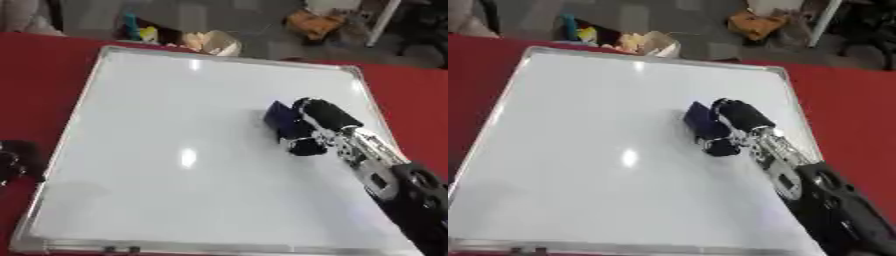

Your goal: Wipe the whiteboard clean with a brush.

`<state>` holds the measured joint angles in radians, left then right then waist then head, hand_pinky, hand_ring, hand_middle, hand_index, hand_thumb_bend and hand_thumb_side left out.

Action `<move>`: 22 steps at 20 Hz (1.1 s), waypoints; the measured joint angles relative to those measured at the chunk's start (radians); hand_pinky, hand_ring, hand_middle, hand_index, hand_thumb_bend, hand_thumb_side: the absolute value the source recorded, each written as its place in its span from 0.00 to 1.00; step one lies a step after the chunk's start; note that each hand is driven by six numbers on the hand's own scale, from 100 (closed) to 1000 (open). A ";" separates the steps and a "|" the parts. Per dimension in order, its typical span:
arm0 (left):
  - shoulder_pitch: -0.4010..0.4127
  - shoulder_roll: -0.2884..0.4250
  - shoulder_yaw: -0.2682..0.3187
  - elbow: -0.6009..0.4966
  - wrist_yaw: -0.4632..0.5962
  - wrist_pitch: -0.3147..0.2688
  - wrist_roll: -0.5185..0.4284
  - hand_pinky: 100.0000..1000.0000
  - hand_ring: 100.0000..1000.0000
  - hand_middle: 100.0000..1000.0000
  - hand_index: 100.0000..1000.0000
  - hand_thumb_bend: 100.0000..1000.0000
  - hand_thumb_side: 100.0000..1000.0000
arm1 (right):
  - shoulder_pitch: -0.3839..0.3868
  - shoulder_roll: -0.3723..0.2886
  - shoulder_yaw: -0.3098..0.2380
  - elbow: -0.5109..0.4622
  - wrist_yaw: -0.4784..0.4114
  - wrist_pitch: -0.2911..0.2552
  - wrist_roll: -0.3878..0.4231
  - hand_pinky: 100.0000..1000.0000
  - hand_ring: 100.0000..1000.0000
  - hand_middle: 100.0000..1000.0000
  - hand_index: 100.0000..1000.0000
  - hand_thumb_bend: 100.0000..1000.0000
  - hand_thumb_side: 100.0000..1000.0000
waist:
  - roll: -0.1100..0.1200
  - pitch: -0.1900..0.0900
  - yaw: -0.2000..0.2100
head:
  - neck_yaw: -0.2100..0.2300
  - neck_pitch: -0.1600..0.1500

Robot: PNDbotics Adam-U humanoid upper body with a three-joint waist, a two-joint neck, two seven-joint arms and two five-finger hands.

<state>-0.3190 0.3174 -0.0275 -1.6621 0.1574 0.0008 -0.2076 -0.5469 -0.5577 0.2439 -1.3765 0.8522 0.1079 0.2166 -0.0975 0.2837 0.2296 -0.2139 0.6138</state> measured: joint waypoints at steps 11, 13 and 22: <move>-0.005 0.000 -0.005 0.000 -0.001 -0.002 -0.003 0.42 0.49 0.51 0.61 0.69 0.91 | -0.007 -0.006 -0.047 0.064 -0.039 0.043 -0.056 0.63 0.58 0.53 0.36 0.00 0.38 | 0.000 0.005 0.006 | 0.000 0.000; -0.005 0.000 -0.005 0.000 -0.001 -0.002 -0.003 0.42 0.49 0.50 0.61 0.69 0.91 | -0.006 -0.011 -0.053 0.074 -0.049 0.051 -0.065 0.63 0.58 0.53 0.36 0.00 0.39 | 0.001 0.005 0.006 | 0.001 0.000; -0.005 0.000 -0.005 0.000 -0.001 -0.003 -0.005 0.42 0.49 0.51 0.61 0.69 0.90 | 0.019 -0.020 -0.092 0.109 -0.099 0.088 -0.106 0.62 0.57 0.52 0.37 0.00 0.42 | 0.002 0.000 -0.006 | 0.002 0.000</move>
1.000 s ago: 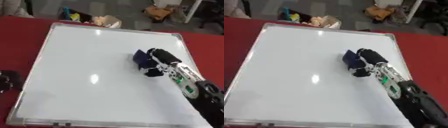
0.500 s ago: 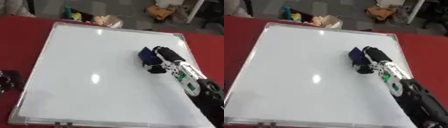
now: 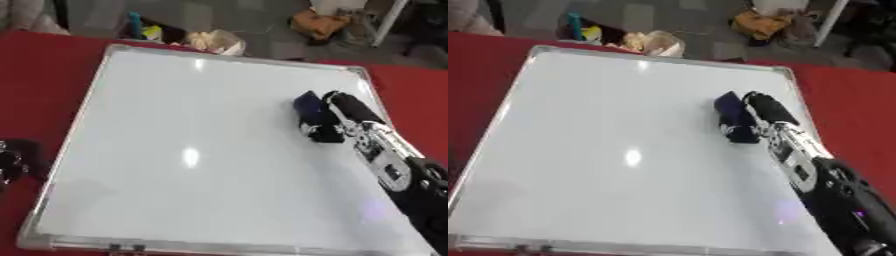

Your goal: Wipe the whiteboard clean with a brush.

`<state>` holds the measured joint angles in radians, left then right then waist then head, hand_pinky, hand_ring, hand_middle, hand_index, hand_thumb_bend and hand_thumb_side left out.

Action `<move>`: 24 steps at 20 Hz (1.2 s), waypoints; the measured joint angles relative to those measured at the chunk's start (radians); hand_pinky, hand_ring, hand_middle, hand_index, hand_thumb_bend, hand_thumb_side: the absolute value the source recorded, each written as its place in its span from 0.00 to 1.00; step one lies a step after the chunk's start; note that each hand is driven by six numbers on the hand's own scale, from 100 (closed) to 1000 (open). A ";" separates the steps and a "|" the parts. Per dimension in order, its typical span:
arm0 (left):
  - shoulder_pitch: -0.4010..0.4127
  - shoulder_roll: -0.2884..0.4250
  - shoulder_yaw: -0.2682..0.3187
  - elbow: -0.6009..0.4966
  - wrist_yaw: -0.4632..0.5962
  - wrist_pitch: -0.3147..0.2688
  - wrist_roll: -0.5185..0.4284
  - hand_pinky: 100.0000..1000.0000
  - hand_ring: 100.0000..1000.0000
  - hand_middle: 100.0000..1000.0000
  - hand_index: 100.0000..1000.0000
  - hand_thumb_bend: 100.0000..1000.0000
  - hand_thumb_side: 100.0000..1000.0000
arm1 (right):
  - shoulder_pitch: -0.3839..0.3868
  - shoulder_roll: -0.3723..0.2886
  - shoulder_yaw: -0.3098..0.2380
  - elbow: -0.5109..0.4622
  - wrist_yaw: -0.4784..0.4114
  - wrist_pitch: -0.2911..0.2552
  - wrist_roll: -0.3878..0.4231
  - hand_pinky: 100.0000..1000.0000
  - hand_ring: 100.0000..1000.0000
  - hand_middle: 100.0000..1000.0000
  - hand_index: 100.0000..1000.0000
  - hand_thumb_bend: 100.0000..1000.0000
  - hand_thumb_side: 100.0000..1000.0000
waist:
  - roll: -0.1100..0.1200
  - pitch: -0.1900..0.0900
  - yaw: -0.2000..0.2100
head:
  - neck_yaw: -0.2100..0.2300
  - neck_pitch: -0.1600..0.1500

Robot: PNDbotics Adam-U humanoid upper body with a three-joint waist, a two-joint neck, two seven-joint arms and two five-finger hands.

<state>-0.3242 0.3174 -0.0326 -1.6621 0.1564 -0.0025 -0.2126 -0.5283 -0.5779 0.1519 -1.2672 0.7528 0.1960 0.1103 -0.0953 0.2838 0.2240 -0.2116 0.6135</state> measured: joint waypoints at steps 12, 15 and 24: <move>0.005 0.000 0.000 0.000 -0.003 0.000 0.000 0.42 0.49 0.51 0.61 0.69 0.91 | 0.039 -0.018 -0.047 0.035 -0.075 0.039 -0.066 0.61 0.56 0.51 0.37 0.00 0.45 | 0.000 -0.004 -0.016 | 0.010 0.000; 0.006 0.000 0.000 0.000 -0.005 0.000 0.000 0.42 0.49 0.51 0.61 0.69 0.91 | 0.044 -0.020 -0.051 0.040 -0.087 0.041 -0.077 0.61 0.56 0.51 0.37 0.00 0.45 | 0.000 -0.004 -0.019 | 0.013 0.000; 0.006 0.000 0.000 0.000 -0.007 -0.001 -0.002 0.42 0.49 0.51 0.61 0.69 0.91 | 0.049 -0.026 -0.052 0.043 -0.095 0.042 -0.082 0.61 0.56 0.51 0.37 0.00 0.45 | 0.000 -0.004 -0.019 | 0.016 0.000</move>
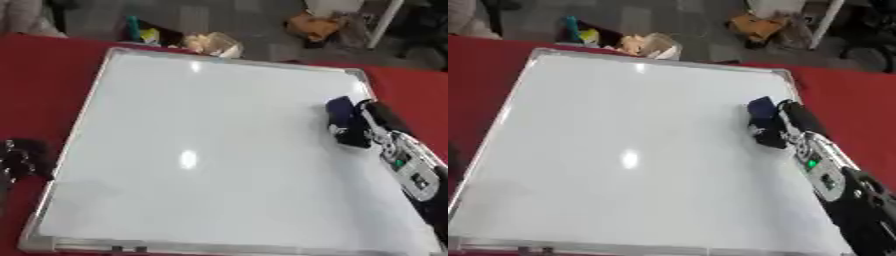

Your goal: Wipe the whiteboard clean with a brush.

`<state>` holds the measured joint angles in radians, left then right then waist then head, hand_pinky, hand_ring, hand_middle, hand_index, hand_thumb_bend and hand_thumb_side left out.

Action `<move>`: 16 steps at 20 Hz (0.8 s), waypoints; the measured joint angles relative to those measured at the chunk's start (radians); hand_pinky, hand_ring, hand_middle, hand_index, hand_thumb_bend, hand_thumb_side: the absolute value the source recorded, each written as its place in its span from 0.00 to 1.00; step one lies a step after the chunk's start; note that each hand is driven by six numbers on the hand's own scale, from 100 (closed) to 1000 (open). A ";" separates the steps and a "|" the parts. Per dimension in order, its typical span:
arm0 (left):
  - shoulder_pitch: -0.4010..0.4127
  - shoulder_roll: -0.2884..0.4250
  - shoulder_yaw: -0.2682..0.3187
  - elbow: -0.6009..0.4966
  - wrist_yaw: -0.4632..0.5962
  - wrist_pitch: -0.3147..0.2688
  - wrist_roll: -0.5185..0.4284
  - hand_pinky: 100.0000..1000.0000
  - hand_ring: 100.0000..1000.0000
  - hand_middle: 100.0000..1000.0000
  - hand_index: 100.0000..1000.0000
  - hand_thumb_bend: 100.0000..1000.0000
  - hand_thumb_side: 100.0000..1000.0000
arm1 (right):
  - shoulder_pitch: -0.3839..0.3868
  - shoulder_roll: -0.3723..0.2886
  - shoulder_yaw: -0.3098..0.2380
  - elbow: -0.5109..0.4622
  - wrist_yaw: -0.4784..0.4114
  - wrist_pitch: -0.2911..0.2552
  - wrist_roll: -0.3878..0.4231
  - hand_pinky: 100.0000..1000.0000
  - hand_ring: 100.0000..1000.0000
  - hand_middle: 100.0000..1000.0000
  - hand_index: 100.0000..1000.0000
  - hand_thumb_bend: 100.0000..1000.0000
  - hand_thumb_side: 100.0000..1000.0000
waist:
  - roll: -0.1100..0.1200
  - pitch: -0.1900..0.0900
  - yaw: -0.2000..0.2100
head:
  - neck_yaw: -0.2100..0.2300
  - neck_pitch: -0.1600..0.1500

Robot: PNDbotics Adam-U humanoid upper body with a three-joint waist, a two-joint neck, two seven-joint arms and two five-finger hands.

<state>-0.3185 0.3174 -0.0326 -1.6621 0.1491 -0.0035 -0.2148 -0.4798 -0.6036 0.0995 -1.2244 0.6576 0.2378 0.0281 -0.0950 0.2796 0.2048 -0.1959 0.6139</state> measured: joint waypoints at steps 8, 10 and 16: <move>0.000 0.000 0.000 0.000 0.000 0.002 -0.003 0.42 0.49 0.51 0.61 0.69 0.91 | -0.014 0.000 0.007 0.021 0.012 -0.016 0.021 0.61 0.57 0.52 0.37 0.00 0.47 | 0.000 -0.004 0.000 | 0.000 0.000; 0.000 0.000 0.000 0.000 0.000 0.003 -0.004 0.42 0.49 0.51 0.61 0.69 0.91 | -0.017 0.001 0.011 0.027 0.019 -0.021 0.027 0.62 0.57 0.52 0.37 0.00 0.48 | 0.000 -0.005 0.000 | 0.000 0.000; 0.000 0.000 0.000 0.000 0.000 0.003 -0.005 0.42 0.49 0.51 0.62 0.69 0.91 | -0.030 0.002 0.018 0.045 0.049 -0.039 0.053 0.62 0.57 0.52 0.38 0.00 0.49 | -0.003 -0.009 0.001 | 0.000 0.000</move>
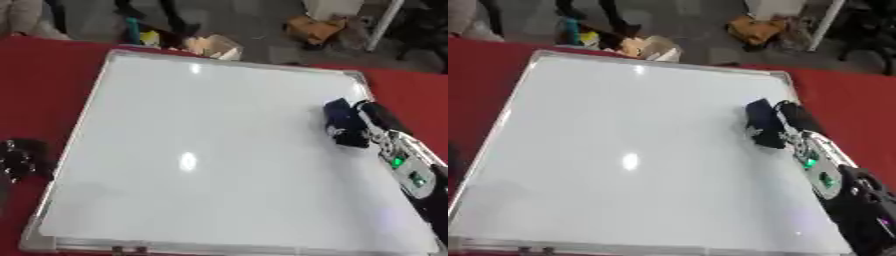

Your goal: Wipe the whiteboard clean with a brush.

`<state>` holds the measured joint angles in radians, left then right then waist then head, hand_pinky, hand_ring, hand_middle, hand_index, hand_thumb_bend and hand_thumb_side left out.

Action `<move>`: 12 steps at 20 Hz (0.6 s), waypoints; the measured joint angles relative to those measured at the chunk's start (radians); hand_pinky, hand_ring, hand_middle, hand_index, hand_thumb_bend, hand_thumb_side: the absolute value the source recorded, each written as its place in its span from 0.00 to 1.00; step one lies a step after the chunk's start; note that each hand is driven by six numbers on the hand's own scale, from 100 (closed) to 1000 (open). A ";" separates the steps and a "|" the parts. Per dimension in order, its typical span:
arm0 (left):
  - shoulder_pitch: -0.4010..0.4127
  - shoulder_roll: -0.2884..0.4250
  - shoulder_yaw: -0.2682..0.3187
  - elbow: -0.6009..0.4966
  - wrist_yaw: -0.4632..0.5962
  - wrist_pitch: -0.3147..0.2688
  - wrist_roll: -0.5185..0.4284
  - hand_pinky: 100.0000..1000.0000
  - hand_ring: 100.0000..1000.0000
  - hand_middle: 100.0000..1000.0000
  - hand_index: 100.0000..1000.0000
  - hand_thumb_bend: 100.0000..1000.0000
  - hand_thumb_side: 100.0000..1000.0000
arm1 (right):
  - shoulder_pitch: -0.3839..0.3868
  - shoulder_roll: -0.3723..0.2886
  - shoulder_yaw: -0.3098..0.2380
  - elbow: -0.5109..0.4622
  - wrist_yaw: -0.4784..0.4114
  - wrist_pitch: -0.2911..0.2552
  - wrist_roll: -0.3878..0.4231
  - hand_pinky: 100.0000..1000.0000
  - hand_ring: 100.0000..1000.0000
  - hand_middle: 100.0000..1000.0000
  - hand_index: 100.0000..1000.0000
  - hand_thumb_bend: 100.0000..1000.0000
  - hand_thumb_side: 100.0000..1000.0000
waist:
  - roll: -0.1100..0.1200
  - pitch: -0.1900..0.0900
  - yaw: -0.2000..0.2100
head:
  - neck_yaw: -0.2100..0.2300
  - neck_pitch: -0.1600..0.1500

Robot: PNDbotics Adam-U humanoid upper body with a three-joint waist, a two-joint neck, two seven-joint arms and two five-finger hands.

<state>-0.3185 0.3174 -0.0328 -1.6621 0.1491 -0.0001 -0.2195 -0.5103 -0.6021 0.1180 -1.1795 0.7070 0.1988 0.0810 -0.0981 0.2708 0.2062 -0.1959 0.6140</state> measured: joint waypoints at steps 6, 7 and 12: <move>0.000 0.000 0.000 0.000 0.000 0.001 -0.001 0.42 0.49 0.51 0.62 0.69 0.91 | -0.010 0.000 0.007 0.007 0.027 -0.023 0.032 0.62 0.57 0.52 0.38 0.00 0.50 | -0.003 -0.001 0.006 | 0.000 0.000; 0.000 0.000 0.000 0.000 0.000 0.001 -0.001 0.43 0.49 0.51 0.62 0.69 0.91 | -0.011 0.000 0.008 0.007 0.032 -0.027 0.036 0.62 0.57 0.52 0.38 0.00 0.50 | -0.004 -0.001 0.006 | 0.000 0.000; 0.000 0.000 0.000 0.000 0.000 0.002 -0.003 0.43 0.49 0.51 0.62 0.69 0.91 | -0.018 0.008 0.031 -0.007 0.065 -0.050 0.059 0.62 0.57 0.52 0.38 0.00 0.48 | -0.005 -0.005 0.009 | 0.000 0.000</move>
<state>-0.3185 0.3174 -0.0330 -1.6621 0.1491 0.0022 -0.2221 -0.5284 -0.5941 0.1486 -1.1863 0.7717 0.1492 0.1402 -0.1028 0.2660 0.2152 -0.1958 0.6145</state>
